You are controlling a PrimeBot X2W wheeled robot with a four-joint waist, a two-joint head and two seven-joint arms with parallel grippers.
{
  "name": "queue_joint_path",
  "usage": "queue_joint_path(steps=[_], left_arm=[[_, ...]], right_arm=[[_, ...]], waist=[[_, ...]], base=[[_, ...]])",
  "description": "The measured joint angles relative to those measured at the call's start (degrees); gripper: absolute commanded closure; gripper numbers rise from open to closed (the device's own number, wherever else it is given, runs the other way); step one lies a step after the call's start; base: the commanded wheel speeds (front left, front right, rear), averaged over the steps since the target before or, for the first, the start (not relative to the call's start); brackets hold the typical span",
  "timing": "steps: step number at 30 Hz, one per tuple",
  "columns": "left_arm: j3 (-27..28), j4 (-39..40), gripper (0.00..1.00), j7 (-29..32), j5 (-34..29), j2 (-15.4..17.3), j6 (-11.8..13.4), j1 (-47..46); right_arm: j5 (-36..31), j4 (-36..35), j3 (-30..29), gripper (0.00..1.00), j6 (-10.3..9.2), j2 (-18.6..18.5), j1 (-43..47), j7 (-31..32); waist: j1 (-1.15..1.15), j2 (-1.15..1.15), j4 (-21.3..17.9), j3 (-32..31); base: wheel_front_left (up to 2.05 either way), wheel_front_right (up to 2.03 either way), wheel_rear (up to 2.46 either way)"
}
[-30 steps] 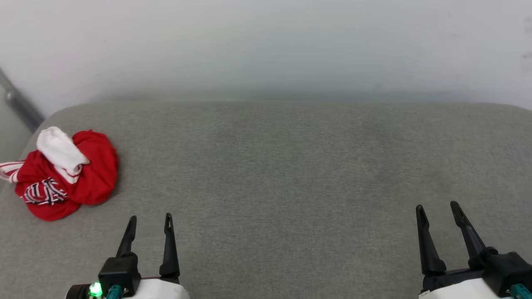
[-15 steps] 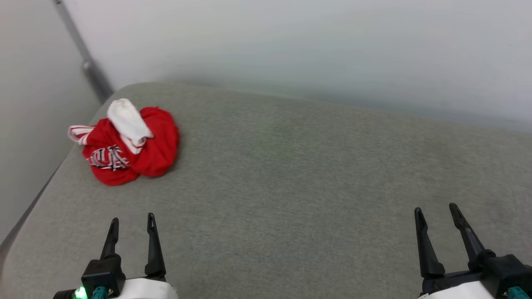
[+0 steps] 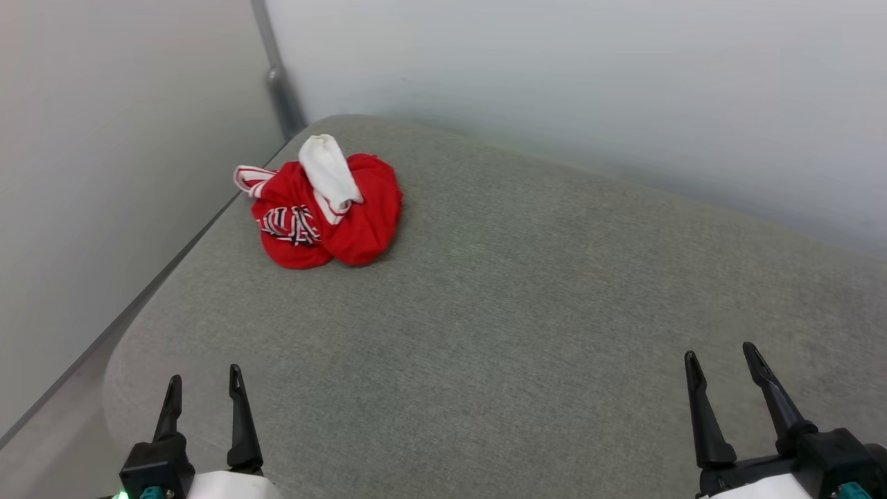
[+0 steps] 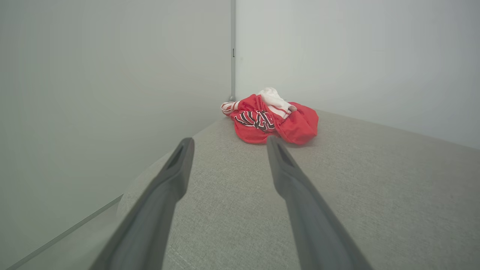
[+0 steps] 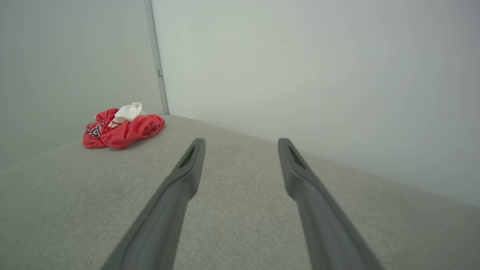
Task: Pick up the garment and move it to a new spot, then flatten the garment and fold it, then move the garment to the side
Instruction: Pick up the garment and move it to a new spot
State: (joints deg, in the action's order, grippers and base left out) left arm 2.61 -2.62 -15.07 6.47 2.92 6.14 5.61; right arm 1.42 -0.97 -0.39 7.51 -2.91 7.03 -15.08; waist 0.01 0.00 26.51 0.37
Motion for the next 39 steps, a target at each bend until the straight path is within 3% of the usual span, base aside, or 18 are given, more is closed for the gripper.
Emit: queue_joint_path(steps=[9, 15, 27, 32, 35, 39], left_arm=[[1.98, 0.23, 0.00, 0.00, 0.45, -0.02, -0.65, 0.53], [5.21, -2.11, 0.00, 0.00, 0.20, 1.05, -4.48, -4.38], [11.66, -12.61, 0.00, -0.01, 6.78, 10.32, -11.91, -32.95], [10.80, -19.08, 0.00, 0.00, 10.67, 15.48, -13.21, -43.75], [9.64, -23.21, 0.00, 0.66, 13.00, 20.84, -13.46, -50.30], [3.12, -27.71, 0.00, 7.20, 19.94, 26.29, -13.52, -56.78]], right_arm=[[-0.51, 0.20, 1.07, 0.00, 0.00, 0.01, -0.62, 0.00], [-1.36, -0.58, 0.56, 0.00, 0.00, 0.01, -0.95, 0.00], [-8.18, -4.89, -2.50, 0.00, 0.00, 0.04, -7.08, 0.00], [-10.65, -7.22, -3.10, 0.00, 0.00, 0.03, -9.88, 0.00], [-11.07, -8.83, -3.14, 0.00, 0.00, 0.03, -11.79, 0.00], [-11.94, -11.16, -3.80, 0.00, -0.01, 0.03, -13.31, 0.00]], waist=[[0.00, 0.00, 2.10, 0.58], [0.00, 0.00, 1.69, 1.71], [0.00, 0.00, -2.62, 11.82], [0.00, 0.00, -4.61, 18.16], [0.00, 0.00, -6.15, 21.63], [0.00, 0.00, -8.37, 25.71]], base=[[0.00, 0.00, 0.00], [0.00, 0.00, 0.00], [0.00, 0.00, 0.00], [0.00, 0.00, 0.00], [0.00, 0.00, 0.00], [0.00, 0.00, 0.00]])
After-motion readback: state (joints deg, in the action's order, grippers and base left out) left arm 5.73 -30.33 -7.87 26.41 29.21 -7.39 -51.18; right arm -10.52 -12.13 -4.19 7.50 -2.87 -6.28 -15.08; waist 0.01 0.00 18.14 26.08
